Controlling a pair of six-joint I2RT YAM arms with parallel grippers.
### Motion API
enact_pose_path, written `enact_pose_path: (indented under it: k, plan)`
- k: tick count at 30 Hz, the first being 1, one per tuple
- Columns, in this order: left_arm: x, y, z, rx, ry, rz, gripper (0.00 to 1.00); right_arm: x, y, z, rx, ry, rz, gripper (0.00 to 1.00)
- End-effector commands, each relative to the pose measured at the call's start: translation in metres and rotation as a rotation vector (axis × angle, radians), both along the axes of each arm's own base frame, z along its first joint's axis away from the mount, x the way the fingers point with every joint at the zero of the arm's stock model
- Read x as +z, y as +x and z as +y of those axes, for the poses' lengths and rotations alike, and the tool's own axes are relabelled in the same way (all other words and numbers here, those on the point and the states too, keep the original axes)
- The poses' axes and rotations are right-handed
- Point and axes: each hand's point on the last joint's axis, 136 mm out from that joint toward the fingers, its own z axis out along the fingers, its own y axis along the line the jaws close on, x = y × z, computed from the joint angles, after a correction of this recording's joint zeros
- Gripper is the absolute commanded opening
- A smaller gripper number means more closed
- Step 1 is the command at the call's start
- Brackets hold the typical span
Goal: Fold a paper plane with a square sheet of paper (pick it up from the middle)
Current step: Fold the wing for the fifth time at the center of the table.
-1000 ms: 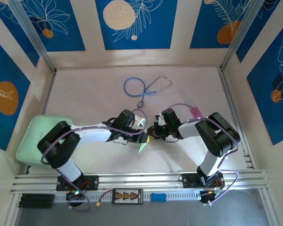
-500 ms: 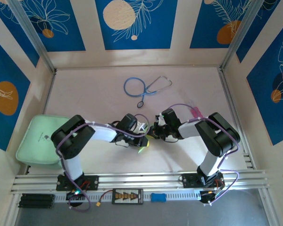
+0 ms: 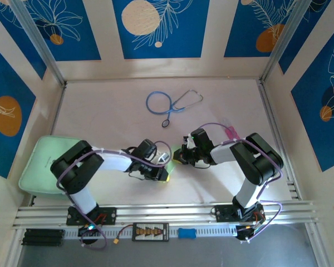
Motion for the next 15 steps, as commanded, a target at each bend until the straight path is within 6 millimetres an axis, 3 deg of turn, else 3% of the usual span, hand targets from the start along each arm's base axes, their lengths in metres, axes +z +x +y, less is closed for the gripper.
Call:
enact_pose_path:
  k: [1,7,15]
  plan:
    - [-0.015,-0.036,0.024,-0.056,0.092,0.117,0.07,-0.055,-0.027,-0.039,-0.075,-0.212,0.159,0.07]
    - [-0.001,-0.041,0.029,-0.074,0.087,0.059,0.05,-0.053,-0.027,-0.038,-0.075,-0.208,0.156,0.07]
    - [0.061,0.004,0.012,0.029,-0.062,-0.214,0.0,-0.045,-0.025,-0.032,-0.083,-0.182,0.145,0.07]
